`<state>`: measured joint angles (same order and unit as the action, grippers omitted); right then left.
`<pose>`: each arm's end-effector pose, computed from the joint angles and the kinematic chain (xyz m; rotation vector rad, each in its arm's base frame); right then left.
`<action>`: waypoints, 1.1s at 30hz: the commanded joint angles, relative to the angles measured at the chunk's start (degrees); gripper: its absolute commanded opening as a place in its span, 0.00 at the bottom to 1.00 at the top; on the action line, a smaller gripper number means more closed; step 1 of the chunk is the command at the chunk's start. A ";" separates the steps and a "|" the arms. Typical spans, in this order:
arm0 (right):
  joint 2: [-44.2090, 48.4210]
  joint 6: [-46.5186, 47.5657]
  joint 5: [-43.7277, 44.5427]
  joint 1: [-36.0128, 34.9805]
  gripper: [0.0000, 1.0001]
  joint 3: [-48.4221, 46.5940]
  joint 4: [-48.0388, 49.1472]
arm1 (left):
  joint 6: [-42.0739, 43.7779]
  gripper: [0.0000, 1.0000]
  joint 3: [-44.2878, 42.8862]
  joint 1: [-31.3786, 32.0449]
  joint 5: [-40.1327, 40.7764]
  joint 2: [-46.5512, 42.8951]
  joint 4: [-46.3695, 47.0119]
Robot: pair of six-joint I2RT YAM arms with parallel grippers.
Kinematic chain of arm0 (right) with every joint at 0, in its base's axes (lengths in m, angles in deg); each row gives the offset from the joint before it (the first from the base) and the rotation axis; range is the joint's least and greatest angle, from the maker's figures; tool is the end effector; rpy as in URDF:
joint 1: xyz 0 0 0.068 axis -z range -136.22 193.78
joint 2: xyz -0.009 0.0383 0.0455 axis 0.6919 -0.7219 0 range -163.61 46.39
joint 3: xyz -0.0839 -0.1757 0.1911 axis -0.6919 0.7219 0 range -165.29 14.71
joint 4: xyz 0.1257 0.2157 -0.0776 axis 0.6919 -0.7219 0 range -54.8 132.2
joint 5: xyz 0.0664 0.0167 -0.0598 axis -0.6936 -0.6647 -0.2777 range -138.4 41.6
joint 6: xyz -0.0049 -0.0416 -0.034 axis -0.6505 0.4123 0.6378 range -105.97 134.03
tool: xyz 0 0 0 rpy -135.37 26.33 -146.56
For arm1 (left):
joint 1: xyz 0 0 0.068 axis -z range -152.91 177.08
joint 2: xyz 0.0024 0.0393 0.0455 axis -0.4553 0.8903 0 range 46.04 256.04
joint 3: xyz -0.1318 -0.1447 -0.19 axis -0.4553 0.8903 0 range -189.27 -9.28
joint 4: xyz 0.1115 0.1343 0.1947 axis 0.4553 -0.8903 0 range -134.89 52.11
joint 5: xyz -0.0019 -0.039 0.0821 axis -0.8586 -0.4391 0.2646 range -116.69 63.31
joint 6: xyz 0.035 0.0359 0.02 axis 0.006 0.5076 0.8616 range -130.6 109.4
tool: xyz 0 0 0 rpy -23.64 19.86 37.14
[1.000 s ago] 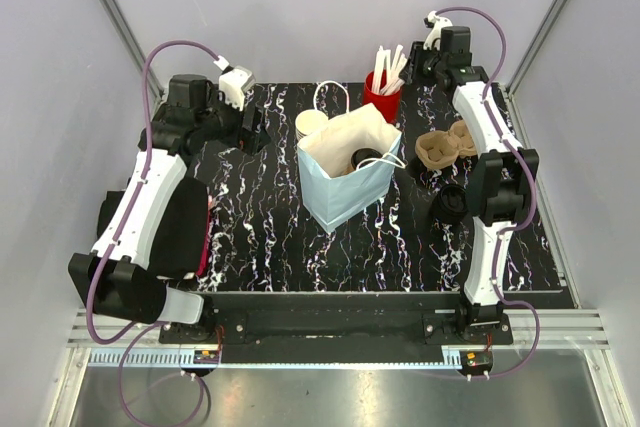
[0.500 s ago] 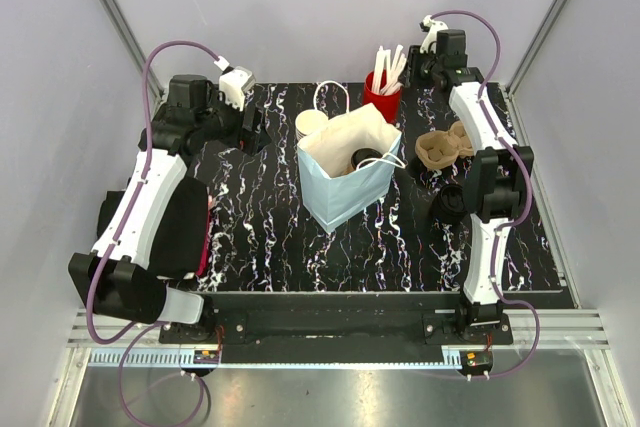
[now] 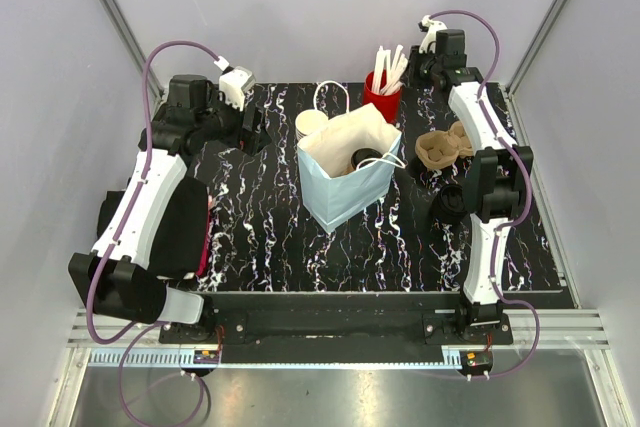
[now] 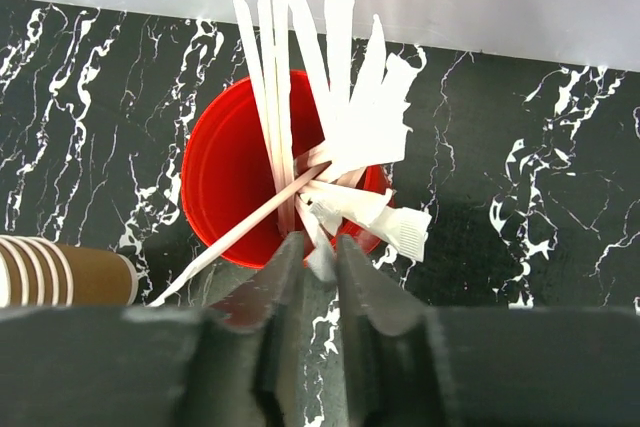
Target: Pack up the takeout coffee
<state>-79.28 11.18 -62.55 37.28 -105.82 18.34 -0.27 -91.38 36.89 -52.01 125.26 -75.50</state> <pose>0.5139 0.0673 0.3133 -0.2177 2.0679 0.3562 0.2927 -0.0660 0.3844 0.6200 2.0572 -0.4743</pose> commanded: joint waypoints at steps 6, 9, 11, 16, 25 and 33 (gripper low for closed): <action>1.82 1.79 -0.17 -1.32 0.15 -1.73 -0.05 | -0.75 0.99 -0.42 -0.13 -1.31 -1.08 2.63; 4.36 2.59 1.05 -1.84 0.13 -0.50 -0.23 | -0.75 0.99 -0.25 -0.05 -1.31 -1.17 2.62; 5.95 4.42 1.84 -2.11 0.12 0.73 -0.31 | -0.75 0.99 -0.25 -0.13 -1.48 -1.35 2.62; 11.75 6.63 3.60 -2.99 0.11 3.72 -0.57 | -0.75 0.99 -0.16 -0.13 -1.66 -1.70 2.63; 22.21 10.76 7.03 -3.87 0.09 6.62 -2.24 | -0.48 0.99 0.02 -0.14 -1.66 -2.67 2.71; 35.13 15.77 11.51 -5.36 0.09 11.10 -3.57 | 0.83 0.99 -1.56 -0.40 0.27 -3.90 1.40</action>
<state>-51.21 23.22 -54.92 33.54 -96.42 15.54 -0.51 -91.23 36.87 -52.17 124.14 -75.52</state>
